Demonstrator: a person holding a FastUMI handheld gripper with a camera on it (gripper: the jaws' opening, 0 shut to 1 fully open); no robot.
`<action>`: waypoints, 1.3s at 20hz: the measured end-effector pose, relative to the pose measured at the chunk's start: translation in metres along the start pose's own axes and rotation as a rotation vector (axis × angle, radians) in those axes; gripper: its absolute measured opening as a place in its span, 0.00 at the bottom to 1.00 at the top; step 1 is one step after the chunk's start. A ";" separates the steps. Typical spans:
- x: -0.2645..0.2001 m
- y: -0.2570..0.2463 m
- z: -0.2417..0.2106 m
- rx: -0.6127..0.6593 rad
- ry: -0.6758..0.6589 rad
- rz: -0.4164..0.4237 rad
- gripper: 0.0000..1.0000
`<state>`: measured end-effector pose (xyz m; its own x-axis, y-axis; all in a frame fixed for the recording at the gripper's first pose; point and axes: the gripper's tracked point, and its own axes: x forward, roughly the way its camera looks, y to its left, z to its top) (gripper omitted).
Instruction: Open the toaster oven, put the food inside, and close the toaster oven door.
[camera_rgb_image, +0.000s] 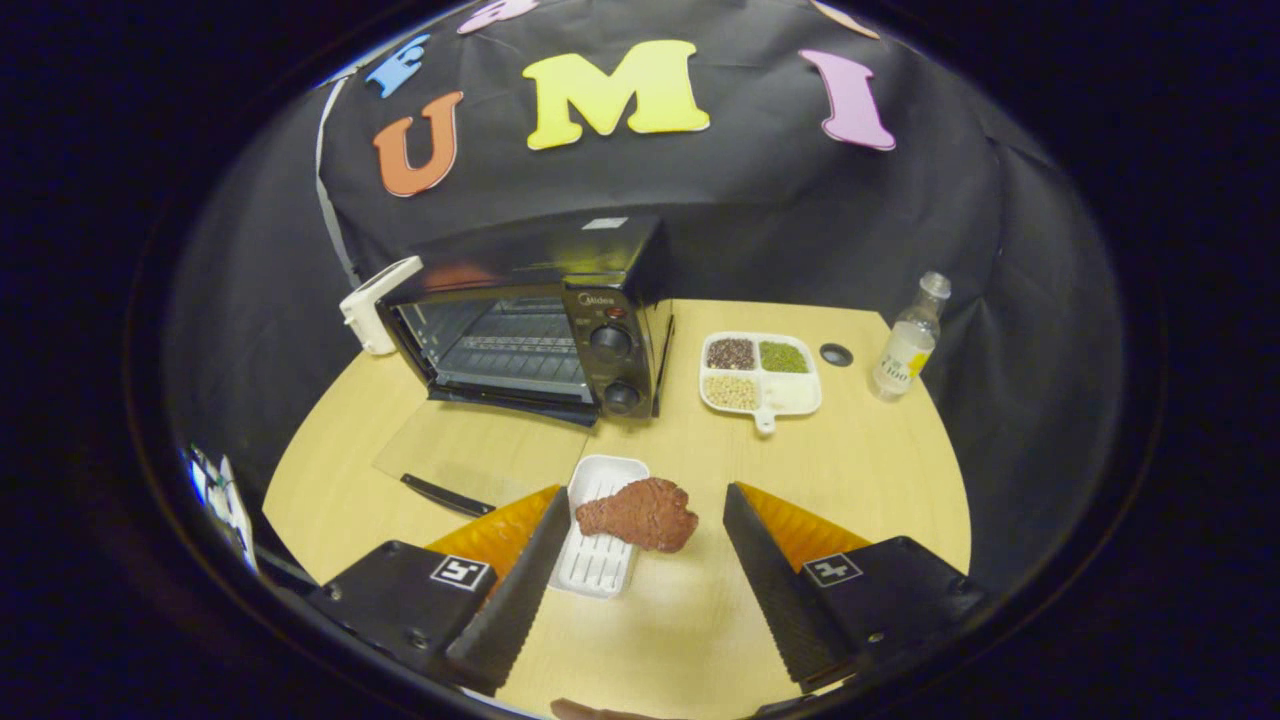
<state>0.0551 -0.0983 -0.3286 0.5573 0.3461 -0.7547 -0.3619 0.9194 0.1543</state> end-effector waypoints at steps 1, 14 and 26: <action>0.009 -0.004 -0.004 0.034 0.029 0.041 0.98; 0.036 -0.006 -0.042 0.376 0.215 0.328 0.14; -0.049 0.017 0.013 -0.002 -0.055 0.023 0.10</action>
<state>0.0317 -0.0971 -0.2804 0.5891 0.3766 -0.7150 -0.3764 0.9108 0.1697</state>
